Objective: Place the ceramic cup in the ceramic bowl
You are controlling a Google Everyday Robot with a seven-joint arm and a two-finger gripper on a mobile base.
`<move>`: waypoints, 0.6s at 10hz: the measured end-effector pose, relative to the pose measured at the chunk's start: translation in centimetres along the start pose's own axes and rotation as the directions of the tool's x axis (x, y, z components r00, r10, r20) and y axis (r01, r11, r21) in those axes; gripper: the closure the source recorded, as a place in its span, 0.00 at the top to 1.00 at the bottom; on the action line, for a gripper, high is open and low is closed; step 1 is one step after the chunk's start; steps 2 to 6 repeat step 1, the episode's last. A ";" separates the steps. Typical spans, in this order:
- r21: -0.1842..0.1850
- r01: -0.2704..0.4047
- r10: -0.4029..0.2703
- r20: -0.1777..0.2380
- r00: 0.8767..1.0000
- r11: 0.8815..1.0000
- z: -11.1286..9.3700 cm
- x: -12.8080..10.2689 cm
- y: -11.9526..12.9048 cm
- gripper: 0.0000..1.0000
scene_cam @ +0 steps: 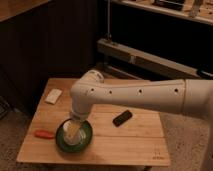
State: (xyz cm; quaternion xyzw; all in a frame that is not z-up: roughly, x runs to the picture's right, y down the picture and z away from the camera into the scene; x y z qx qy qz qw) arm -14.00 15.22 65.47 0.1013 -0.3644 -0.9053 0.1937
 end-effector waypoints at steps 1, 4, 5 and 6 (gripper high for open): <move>0.000 -0.001 0.001 0.000 1.000 1.000 0.0 -0.1 0.0 0.81; 0.000 -0.001 0.001 0.000 1.000 1.000 0.0 -0.1 0.0 0.81; 0.000 -0.001 0.001 0.000 1.000 1.000 0.0 -0.1 0.0 0.81; 0.000 -0.001 0.001 0.000 1.000 1.000 0.0 -0.1 0.0 0.81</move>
